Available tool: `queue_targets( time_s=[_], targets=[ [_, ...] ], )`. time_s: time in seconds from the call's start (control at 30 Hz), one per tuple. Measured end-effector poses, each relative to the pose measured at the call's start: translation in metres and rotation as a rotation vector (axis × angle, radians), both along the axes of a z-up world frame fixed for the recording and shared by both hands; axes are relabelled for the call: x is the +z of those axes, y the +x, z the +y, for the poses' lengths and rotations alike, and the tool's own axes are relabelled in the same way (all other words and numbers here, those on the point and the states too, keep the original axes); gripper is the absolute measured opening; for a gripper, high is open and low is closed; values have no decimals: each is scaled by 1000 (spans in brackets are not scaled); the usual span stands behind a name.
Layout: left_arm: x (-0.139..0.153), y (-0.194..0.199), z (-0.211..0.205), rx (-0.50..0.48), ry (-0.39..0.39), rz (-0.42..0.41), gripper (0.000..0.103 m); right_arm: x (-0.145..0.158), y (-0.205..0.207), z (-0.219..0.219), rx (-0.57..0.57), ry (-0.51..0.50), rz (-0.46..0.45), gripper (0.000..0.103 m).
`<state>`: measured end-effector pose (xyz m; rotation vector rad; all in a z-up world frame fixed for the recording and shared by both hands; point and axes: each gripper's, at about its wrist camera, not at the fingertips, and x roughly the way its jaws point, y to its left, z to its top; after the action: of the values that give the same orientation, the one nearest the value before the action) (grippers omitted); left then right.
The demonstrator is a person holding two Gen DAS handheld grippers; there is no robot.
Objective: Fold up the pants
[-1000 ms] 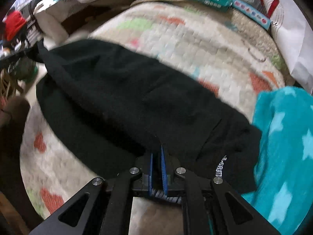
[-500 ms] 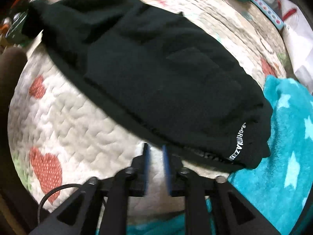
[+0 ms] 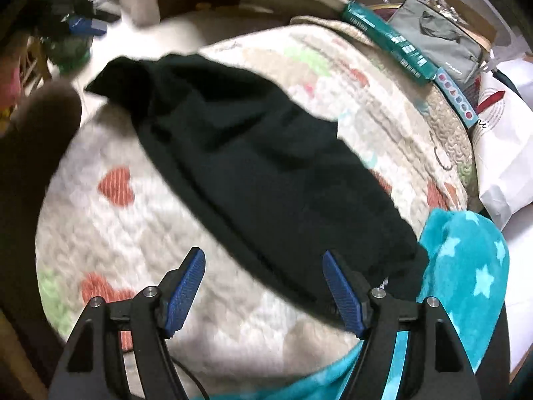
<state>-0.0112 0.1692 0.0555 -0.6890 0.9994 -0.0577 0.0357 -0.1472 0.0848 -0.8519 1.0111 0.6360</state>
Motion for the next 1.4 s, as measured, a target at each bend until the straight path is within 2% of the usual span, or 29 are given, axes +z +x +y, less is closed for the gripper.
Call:
queue_targets(
  time_s=[0.07,0.2,0.23,0.27,0.3,0.33,0.53,0.6,0.67,0.77,0.83,0.9,0.93,1.0,1.07,1.1,1.13,1.2,1.3,1.4],
  targets=[
    [-8,14,-8,-21,32,32,47,-2,4,0,-11,6,0,78],
    [-26,44,-27,-58,189,128,47,-12,8,0,-36,26,37,77],
    [-31,48,-30,-72,208,152,46,-14,8,-1,-39,26,42,77],
    [-39,54,-37,-109,228,193,40,-15,6,-3,-40,26,46,76],
    [-43,56,-41,-143,244,211,10,-15,7,-6,-46,28,47,76],
    [-46,56,-45,-168,266,216,2,-15,7,-10,-53,33,46,76],
    [-17,61,-51,-201,401,129,1,-7,28,-32,-154,105,57,67],
    [-10,70,-44,-184,458,126,1,-6,37,-40,-197,133,66,65],
    [-5,79,-32,-155,481,127,1,-6,41,-44,-219,149,71,63],
    [-6,91,-16,-110,520,142,2,-7,44,-47,-237,153,67,62],
    [-16,100,-8,-92,557,183,1,-9,47,-49,-249,155,69,62],
    [-31,107,-7,-69,680,246,1,-9,54,-56,-285,168,72,62],
    [-41,110,-3,-76,701,277,2,-9,58,-60,-305,177,75,62],
    [-49,107,7,-74,596,300,7,-7,66,-69,-345,198,75,62],
    [-46,98,15,-36,489,273,19,-1,75,-81,-387,221,66,62],
    [-41,93,16,-15,477,259,25,4,82,-89,-420,240,59,62],
    [-35,89,15,-2,475,237,26,8,88,-96,-451,259,57,62],
    [-19,80,8,11,448,173,31,19,108,-120,-554,328,64,62],
    [5,64,-11,42,312,36,47,27,133,-151,-684,420,84,63],
    [15,48,-32,44,187,-55,51,18,156,-174,-785,461,162,63]
  ],
)
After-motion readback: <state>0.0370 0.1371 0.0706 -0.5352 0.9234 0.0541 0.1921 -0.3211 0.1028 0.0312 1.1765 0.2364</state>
